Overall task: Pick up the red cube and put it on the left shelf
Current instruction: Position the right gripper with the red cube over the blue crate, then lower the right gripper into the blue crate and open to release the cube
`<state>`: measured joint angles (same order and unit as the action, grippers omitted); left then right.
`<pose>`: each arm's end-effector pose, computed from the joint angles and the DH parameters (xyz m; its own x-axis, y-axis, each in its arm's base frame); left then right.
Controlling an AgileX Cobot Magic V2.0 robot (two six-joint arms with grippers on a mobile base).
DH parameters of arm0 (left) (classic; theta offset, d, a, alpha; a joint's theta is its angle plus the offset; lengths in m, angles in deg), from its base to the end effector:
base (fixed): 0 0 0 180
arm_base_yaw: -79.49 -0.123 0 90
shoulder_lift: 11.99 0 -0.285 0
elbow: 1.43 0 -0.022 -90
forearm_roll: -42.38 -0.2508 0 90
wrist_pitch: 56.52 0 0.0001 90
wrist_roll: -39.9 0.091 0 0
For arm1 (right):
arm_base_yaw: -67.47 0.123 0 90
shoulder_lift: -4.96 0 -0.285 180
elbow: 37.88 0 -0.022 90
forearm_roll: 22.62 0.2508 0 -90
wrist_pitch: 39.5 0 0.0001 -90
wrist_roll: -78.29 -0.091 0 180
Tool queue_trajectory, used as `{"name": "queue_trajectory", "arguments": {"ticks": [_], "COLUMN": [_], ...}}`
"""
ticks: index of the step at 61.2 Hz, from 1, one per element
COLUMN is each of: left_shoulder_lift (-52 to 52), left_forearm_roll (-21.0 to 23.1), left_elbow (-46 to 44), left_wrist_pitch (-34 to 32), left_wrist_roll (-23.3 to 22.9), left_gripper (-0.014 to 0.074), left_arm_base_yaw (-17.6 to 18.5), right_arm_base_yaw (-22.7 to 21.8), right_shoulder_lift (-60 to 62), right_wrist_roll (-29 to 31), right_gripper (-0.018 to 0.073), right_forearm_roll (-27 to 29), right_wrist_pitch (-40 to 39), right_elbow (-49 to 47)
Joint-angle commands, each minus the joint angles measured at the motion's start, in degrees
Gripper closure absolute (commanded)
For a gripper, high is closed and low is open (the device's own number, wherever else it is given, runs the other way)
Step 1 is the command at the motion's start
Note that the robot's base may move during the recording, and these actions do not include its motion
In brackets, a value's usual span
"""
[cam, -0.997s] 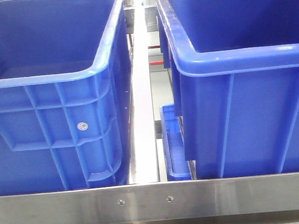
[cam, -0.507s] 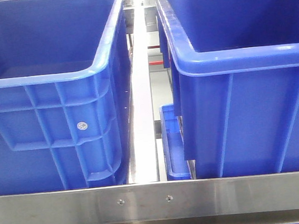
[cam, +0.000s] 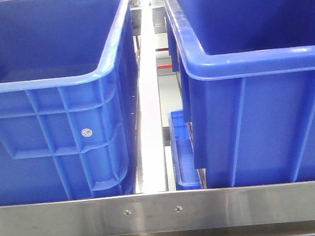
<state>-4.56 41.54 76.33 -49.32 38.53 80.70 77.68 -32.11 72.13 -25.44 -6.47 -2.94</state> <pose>0.0564 -0.0010 0.1989 -0.0419 -0.0085 -0.9991 0.0189 0.9998 -0.0093 0.0912 0.0139 0.3695 -0.2643 0.0196 -0.9642 -0.1345 0.9893 0.0570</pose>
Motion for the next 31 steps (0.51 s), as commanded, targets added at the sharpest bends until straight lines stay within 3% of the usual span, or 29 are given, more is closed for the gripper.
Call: {"name": "queue_trajectory", "arguments": {"ticks": [1,17,31], "left_shoulder_lift": [-0.82,-0.82,-0.82], "left_forearm_roll": [0.26,0.26,0.26], "left_elbow": [1.32,1.32,1.32], "left_wrist_pitch": [-4.98,-4.98,-4.98], "left_wrist_roll": [-0.05,-0.05,-0.05], "left_gripper": [0.0495,0.0495,0.0495], "left_arm_base_yaw": [0.07,0.07,0.07], "right_arm_base_yaw": [0.08,0.08,0.08], "right_shoulder_lift": [-8.64,-32.49,-45.62], "right_wrist_roll": [0.44,0.44,0.44], "right_gripper": [0.0431,0.0431,0.0431], "right_forearm_roll": [-0.57,0.23,0.28], "right_wrist_pitch": [-2.36,8.68,8.35], "right_elbow": [-7.43,-23.58,-26.02]}}
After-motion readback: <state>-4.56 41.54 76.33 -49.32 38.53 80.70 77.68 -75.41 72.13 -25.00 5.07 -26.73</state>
